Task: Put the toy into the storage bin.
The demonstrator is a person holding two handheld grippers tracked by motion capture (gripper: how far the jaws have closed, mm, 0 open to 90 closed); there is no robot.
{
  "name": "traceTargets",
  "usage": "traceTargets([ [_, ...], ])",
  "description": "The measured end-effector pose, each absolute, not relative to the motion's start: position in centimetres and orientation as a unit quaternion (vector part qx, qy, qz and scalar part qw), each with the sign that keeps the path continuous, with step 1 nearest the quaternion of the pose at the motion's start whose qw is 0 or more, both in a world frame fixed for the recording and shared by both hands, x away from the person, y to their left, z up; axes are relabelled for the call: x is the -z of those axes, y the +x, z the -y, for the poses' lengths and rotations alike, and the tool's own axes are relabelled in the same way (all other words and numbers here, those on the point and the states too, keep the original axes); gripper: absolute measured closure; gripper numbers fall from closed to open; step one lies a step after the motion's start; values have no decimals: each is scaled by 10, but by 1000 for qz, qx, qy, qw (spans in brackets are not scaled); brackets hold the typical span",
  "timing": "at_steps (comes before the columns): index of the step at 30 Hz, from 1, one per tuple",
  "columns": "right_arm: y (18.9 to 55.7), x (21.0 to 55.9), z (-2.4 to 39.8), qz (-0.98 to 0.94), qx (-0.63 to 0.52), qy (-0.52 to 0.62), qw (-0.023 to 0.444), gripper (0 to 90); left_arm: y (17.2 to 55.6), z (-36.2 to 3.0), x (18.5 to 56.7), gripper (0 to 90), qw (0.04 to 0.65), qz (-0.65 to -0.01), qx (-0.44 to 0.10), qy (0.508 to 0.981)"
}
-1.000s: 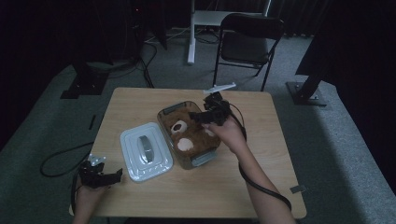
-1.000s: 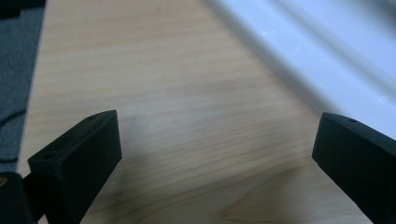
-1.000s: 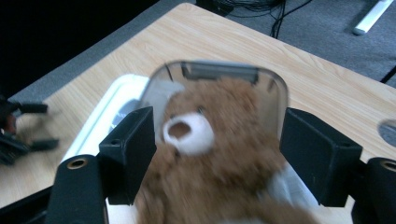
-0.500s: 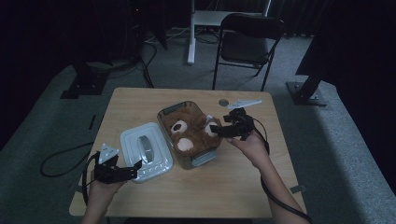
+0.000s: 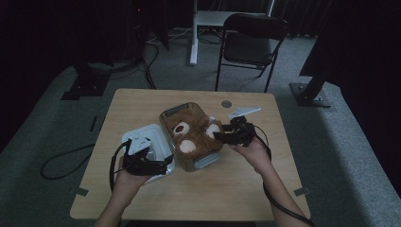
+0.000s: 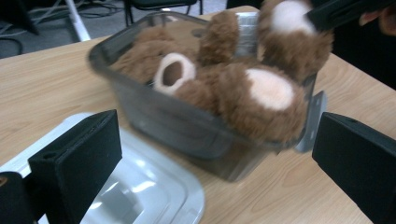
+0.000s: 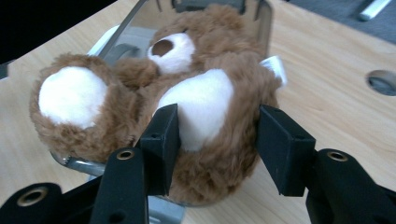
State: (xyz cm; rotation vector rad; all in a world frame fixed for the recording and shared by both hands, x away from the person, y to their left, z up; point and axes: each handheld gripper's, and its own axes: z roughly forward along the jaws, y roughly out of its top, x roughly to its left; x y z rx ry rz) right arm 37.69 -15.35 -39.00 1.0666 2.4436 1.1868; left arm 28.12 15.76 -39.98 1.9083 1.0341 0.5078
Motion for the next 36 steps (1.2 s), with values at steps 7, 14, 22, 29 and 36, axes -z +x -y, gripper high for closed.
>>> traceTargets([
  [7, 389, 405, 139, -843, -384, 365, 92, 523, 304, -137, 414, 22, 422, -422, -194, 779],
  [14, 396, 416, 127, -858, -361, 354, 92, 584, 323, -129, 428, 22, 406, -436, -189, 781],
  [22, 406, 423, 119, -878, -329, 338, 80, 637, 341, -127, 435, 22, 378, -452, -194, 784],
  [29, 416, 431, 108, -896, -292, 327, 66, 667, 350, -130, 446, 22, 368, -465, -183, 784],
  [36, 419, 432, 95, -908, -248, 328, 83, 684, 362, -124, 451, 22, 350, -462, -175, 796],
])
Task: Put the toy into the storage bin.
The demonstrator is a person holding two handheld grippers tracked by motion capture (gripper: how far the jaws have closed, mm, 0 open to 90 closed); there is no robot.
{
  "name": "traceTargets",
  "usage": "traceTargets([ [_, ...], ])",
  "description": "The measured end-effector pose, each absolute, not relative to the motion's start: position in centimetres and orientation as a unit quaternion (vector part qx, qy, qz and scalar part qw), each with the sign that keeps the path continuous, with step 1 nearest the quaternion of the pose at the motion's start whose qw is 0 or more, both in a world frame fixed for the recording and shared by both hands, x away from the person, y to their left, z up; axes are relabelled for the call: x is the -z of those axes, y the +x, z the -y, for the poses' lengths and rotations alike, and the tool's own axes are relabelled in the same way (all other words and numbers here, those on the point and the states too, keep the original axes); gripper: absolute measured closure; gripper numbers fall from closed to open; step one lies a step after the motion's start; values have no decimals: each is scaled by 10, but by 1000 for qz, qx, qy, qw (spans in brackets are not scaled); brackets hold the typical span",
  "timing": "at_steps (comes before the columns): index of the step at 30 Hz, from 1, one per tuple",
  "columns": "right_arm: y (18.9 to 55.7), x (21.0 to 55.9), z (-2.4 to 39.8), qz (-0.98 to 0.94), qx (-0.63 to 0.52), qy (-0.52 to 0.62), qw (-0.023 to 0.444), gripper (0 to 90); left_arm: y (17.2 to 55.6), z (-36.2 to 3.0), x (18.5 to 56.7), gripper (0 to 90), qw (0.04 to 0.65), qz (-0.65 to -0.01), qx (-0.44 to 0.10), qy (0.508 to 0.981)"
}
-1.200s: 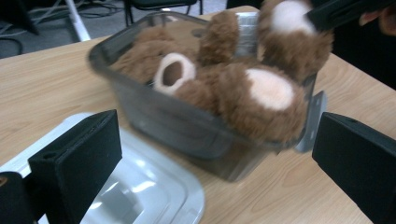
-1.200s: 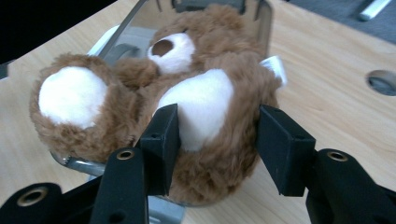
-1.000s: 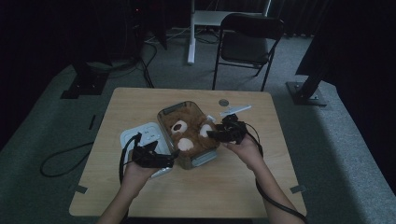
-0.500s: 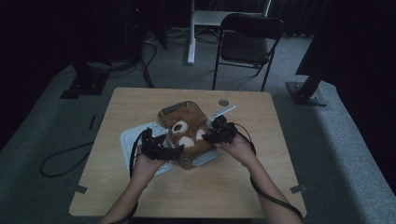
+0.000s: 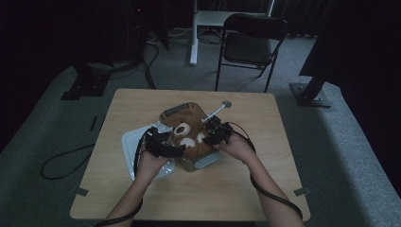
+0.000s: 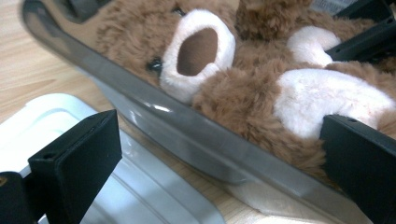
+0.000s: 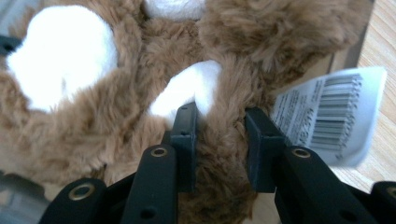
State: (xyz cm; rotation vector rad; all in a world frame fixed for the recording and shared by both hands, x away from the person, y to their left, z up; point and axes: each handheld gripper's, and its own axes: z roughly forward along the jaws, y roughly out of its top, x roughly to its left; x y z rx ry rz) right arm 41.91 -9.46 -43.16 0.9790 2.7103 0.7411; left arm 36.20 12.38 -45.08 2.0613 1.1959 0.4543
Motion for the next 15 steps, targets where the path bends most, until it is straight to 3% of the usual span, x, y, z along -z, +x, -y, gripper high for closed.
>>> traceTargets([
  [5, 422, 432, 84, -919, -207, 323, 91, 693, 373, -119, 459, 21, 332, -462, -161, 806],
  [8, 428, 433, 73, -928, -167, 321, 87, 691, 382, -122, 463, 21, 341, -469, -126, 805],
  [15, 429, 437, 56, -941, -111, 299, 112, 690, 383, -121, 463, 17, 341, -474, -130, 801],
])
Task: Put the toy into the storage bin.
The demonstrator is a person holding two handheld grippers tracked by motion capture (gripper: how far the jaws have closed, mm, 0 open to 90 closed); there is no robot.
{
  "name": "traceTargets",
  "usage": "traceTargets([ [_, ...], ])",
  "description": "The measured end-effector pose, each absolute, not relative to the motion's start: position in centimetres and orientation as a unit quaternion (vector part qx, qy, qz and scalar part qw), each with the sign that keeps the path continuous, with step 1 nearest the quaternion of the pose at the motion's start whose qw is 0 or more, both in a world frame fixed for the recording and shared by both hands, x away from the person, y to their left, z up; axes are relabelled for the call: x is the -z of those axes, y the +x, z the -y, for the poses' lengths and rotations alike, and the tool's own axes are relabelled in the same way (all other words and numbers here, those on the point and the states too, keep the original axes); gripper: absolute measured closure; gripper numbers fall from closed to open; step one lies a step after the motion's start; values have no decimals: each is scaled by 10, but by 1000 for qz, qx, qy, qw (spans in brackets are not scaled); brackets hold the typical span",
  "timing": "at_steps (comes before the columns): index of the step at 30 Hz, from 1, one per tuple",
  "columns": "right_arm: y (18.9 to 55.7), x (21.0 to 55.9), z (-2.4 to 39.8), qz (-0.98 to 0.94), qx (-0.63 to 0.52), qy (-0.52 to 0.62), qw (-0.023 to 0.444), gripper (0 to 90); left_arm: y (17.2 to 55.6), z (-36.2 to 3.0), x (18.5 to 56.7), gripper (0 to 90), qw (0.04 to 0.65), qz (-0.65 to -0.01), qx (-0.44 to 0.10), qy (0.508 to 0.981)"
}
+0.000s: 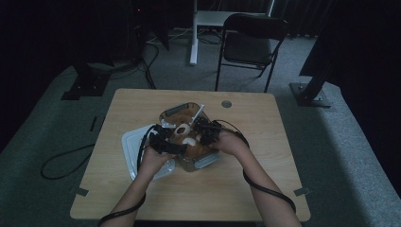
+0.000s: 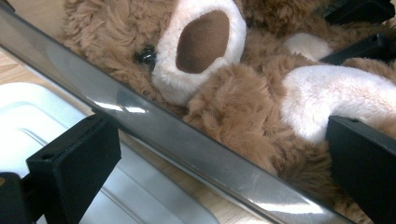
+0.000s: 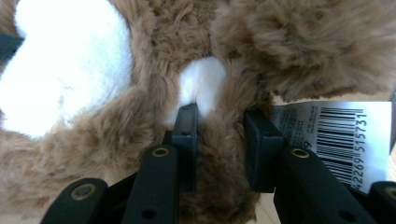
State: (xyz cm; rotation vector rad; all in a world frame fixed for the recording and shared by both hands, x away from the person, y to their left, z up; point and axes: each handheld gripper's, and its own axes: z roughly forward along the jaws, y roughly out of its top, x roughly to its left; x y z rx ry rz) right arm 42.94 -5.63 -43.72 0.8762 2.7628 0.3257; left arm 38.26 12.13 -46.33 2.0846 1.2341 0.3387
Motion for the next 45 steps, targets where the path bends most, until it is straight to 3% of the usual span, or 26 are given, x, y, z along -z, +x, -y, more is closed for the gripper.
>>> traceTargets([
  [4, 427, 435, 61, -936, -134, 305, 114, 659, 381, -122, 463, 17, 340, -477, -136, 799],
  [11, 423, 416, 92, -905, -258, 328, 77, 473, 375, -130, 463, 17, 367, -487, -125, 783],
  [13, 418, 407, 99, -898, -282, 329, 80, 400, 374, -132, 460, 17, 377, -486, -122, 779],
  [17, 411, 393, 112, -882, -310, 342, 90, 340, 369, -138, 454, 17, 385, -484, -121, 776],
  [32, 412, 375, 139, -843, -370, 380, 90, 298, 345, -151, 426, 19, 426, -475, -147, 756],
  [45, 400, 402, 175, -836, -358, 406, 90, 491, 329, -142, 427, 19, 431, -457, -147, 764],
])
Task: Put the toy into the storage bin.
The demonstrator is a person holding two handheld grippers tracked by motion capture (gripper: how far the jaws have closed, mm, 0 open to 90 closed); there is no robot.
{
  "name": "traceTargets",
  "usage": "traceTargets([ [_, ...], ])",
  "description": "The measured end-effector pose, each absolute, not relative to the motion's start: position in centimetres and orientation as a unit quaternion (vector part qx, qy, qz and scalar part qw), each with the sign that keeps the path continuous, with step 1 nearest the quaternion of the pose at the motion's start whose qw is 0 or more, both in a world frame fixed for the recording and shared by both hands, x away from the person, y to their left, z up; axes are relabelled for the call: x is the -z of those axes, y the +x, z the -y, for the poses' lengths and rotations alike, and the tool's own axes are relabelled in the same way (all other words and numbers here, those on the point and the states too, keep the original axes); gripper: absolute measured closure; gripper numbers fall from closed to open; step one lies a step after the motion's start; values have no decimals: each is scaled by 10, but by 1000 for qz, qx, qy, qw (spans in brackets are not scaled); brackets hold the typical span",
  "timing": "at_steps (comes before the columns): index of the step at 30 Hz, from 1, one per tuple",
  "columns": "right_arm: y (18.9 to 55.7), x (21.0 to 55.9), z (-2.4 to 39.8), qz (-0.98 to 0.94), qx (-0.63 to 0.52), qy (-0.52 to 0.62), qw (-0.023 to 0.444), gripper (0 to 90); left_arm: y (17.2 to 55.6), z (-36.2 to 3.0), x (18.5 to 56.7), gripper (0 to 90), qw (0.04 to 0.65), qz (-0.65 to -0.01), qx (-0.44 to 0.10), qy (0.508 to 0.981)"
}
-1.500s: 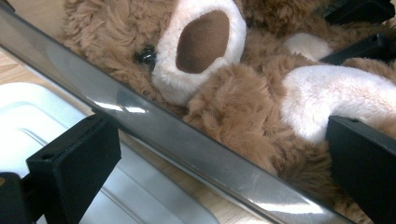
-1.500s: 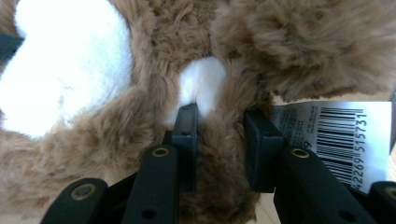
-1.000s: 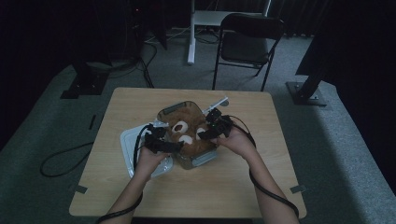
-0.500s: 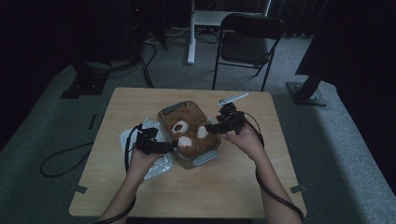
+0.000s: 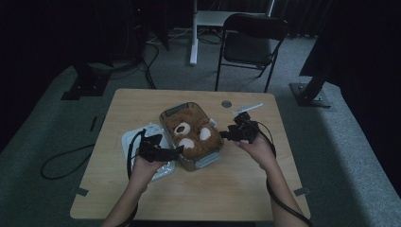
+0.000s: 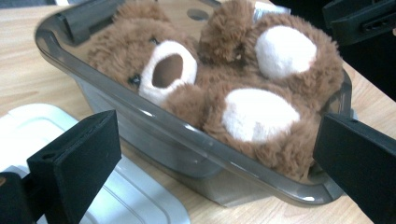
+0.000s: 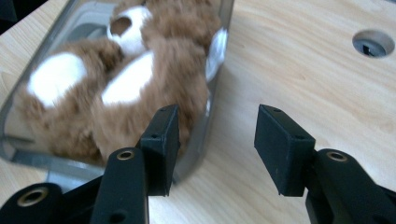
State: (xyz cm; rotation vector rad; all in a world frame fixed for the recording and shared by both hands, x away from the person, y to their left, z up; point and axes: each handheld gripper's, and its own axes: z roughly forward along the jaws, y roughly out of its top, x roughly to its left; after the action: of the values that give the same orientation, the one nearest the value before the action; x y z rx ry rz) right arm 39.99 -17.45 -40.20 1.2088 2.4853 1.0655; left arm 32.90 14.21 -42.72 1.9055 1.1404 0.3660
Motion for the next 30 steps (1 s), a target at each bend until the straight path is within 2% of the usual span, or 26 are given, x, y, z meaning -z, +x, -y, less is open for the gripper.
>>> traceTargets([
  [2, 397, 406, 181, -830, -371, 410, 73, 491, 329, -142, 432, 19, 431, -458, -142, 764],
  [12, 406, 426, 172, -824, -365, 430, 47, 502, 337, -136, 445, 21, 414, -469, -141, 767],
  [16, 410, 430, 166, -827, -360, 430, 46, 562, 339, -135, 448, 21, 413, -472, -137, 767],
  [19, 410, 433, 164, -822, -375, 429, 22, 708, 340, -134, 451, 21, 412, -473, -134, 767],
  [24, 410, 432, 166, -822, -374, 430, 16, 722, 340, -133, 451, 20, 413, -471, -134, 768],
  [30, 399, 429, 173, -828, -366, 424, 33, 747, 334, -129, 449, 20, 417, -460, -130, 773],
])
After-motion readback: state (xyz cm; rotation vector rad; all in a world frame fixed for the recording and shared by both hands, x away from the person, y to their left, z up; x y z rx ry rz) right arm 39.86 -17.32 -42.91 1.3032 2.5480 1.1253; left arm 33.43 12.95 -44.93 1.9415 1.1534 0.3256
